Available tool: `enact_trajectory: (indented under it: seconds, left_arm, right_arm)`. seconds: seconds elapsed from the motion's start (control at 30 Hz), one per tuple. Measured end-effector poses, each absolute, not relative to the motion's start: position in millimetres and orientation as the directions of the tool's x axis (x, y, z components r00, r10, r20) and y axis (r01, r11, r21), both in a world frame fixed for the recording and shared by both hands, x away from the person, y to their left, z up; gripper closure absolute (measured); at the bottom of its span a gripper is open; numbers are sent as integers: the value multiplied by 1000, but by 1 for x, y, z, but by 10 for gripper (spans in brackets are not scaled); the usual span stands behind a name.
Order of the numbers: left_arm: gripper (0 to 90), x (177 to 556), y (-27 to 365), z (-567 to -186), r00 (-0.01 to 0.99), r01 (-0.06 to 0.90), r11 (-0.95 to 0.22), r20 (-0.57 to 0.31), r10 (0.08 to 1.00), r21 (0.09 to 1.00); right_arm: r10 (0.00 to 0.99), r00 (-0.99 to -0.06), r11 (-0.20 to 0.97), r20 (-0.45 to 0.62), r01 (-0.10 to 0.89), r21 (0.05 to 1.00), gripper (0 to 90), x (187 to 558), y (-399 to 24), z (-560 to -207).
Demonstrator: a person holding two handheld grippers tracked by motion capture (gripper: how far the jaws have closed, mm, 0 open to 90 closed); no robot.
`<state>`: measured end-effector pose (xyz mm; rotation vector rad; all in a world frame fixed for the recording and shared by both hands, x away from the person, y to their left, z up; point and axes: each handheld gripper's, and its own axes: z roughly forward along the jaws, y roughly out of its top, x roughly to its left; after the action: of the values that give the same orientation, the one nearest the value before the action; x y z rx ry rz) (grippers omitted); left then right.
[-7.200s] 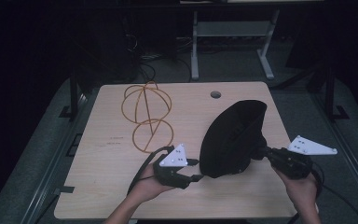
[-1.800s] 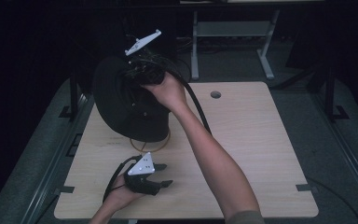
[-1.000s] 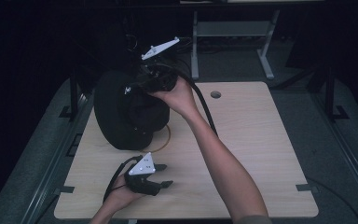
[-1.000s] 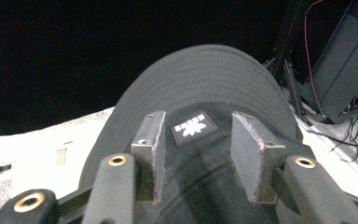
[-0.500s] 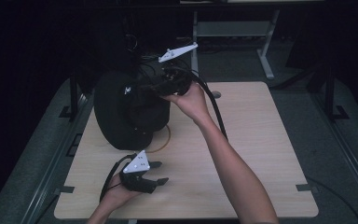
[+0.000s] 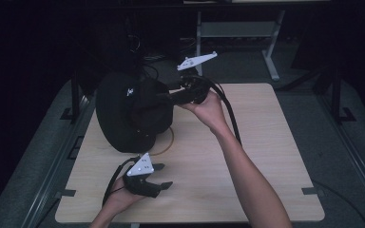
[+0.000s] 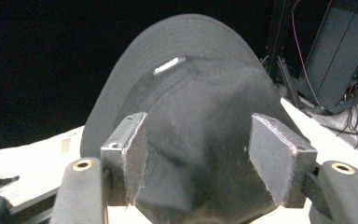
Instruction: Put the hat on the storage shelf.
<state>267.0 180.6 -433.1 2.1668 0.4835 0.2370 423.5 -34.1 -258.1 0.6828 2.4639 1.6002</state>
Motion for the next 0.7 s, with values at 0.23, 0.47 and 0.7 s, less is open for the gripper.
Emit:
enact_trajectory:
  seconds: [0.23,0.47,0.7]
  left_arm:
    - [310,267,179,-433,907,253,-543,-1,422,801]
    - [301,268,180,-433,905,256,-546,1,426,798]
    - [297,267,178,-434,901,261,-533,-5,433,805]
  right_arm:
    - [450,-883,333,136,308,891,352,421,-45,-260]
    - [467,-873,336,143,324,884,334,419,-57,-262]
    - [485,-864,339,132,325,883,327,415,-69,-265]
